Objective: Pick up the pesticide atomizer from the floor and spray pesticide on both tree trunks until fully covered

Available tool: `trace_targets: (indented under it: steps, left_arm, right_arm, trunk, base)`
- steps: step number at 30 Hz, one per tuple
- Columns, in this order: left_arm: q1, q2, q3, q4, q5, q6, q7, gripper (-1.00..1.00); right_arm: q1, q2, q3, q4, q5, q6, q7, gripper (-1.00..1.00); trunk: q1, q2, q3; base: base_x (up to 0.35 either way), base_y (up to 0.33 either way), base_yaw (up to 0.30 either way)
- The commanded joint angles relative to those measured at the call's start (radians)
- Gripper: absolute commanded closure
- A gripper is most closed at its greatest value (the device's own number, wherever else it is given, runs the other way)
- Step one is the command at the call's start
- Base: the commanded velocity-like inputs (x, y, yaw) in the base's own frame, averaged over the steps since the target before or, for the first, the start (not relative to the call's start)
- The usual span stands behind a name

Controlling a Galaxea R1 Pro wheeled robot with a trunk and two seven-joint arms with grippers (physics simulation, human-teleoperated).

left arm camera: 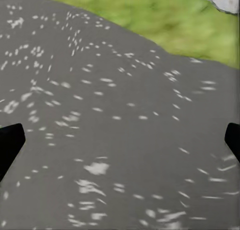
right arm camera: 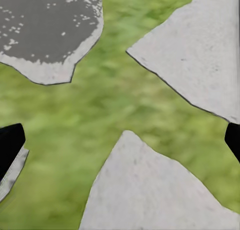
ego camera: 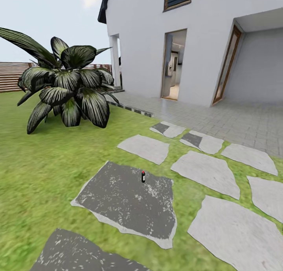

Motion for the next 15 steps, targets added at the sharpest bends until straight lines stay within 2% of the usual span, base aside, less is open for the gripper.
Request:
trace_targets:
  steps: [1,15]
  left_arm:
    - [0.000,0.000,0.000,0.000,0.000,0.000,0.000,-1.00]
    - [0.000,0.000,0.000,0.000,0.000,0.000,0.000,-1.00]
  right_arm:
    - [0.000,0.000,0.000,0.000,0.000,0.000,0.000,-1.00]
    - [0.000,0.000,0.000,0.000,0.000,0.000,0.000,-1.00]
  trunk:
    - [0.000,0.000,0.000]
    - [0.000,0.000,0.001]
  base:
    - [0.313,0.192,-0.260]
    - [0.271,0.232,-0.260]
